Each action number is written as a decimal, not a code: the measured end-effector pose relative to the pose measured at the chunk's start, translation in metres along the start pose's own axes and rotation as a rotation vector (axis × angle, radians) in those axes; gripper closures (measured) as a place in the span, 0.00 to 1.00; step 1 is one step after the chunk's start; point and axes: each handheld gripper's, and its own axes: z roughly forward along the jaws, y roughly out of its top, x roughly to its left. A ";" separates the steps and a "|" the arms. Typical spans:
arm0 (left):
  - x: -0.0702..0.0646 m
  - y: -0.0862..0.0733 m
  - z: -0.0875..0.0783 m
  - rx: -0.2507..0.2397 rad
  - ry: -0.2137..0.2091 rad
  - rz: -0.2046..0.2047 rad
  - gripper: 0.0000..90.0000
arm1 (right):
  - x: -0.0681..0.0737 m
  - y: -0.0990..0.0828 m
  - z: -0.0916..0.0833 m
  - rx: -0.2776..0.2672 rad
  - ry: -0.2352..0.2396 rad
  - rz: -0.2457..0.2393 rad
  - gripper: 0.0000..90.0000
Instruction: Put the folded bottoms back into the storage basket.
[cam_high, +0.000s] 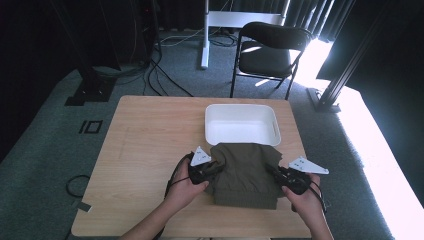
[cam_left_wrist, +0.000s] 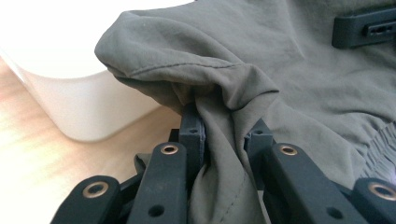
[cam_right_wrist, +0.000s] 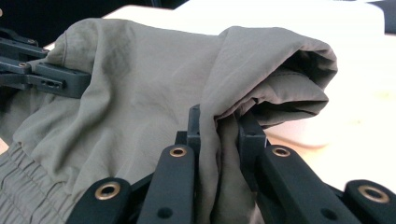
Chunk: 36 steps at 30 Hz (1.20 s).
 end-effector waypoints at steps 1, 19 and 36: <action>0.001 0.003 0.000 -0.001 0.002 0.002 0.86 | -0.001 0.003 0.000 -0.007 -0.003 0.004 0.89; 0.027 0.048 0.001 -0.042 0.033 -0.019 0.86 | -0.020 0.054 0.019 -0.051 0.017 0.029 0.89; 0.053 0.095 0.004 -0.078 0.076 -0.023 0.87 | -0.037 0.104 0.041 -0.093 0.001 0.068 0.89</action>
